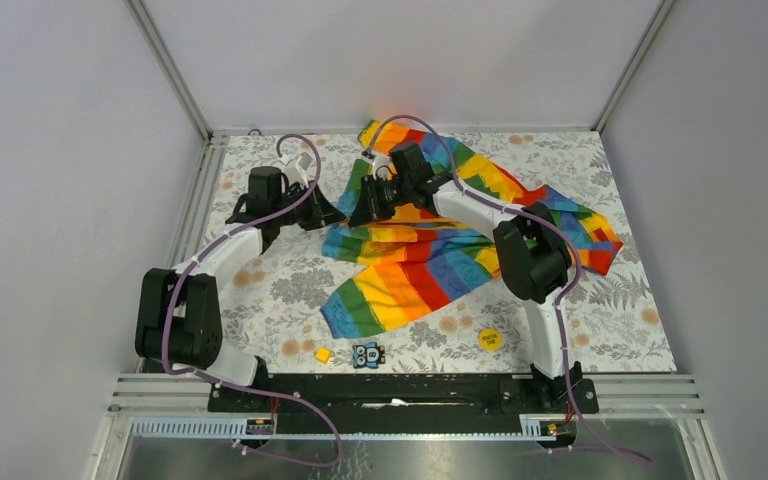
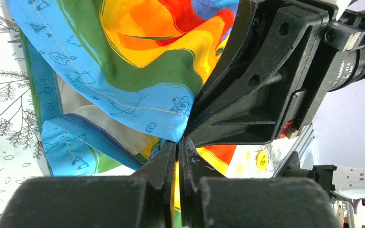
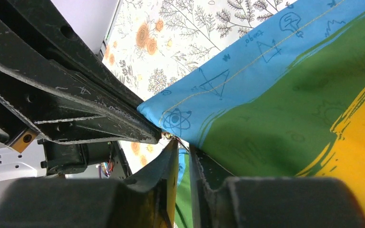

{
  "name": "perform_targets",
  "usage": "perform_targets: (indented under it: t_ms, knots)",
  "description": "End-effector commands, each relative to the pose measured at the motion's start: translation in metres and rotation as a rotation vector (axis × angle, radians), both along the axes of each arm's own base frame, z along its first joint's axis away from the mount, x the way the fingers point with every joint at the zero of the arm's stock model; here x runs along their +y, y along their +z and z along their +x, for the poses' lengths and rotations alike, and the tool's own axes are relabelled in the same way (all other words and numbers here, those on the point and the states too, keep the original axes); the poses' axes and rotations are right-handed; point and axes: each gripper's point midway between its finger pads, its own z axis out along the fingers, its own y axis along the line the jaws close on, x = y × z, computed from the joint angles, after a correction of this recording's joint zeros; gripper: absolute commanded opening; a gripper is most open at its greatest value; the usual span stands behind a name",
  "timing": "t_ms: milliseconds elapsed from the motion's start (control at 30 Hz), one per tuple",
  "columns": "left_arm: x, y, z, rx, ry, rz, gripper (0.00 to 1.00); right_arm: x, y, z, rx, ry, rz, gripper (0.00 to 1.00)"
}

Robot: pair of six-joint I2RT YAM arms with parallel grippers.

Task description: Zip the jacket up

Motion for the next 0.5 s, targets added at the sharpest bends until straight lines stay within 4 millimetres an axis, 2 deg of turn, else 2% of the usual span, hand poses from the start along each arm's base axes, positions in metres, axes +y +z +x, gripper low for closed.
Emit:
perform_targets:
  t_ms: [0, 233, 300, 467]
  knots:
    - [-0.0164, 0.0361, 0.0006, -0.081, -0.111, -0.092, 0.0, 0.0086, 0.0065, 0.0092, -0.086, 0.033, 0.06, 0.23]
    - [-0.014, 0.0348, 0.0014, -0.074, -0.108, -0.073, 0.0, 0.0109, 0.0058, 0.0122, -0.118, 0.035, 0.096, 0.32]
    - [-0.0141, 0.0356, 0.0011, -0.075, -0.109, -0.074, 0.0, 0.0126, 0.0067, 0.0107, -0.123, 0.046, 0.116, 0.38]
    - [-0.0141, 0.0357, 0.0012, -0.073, -0.11, -0.072, 0.0, 0.0147, 0.0075, 0.0043, -0.16, 0.074, 0.179, 0.41]
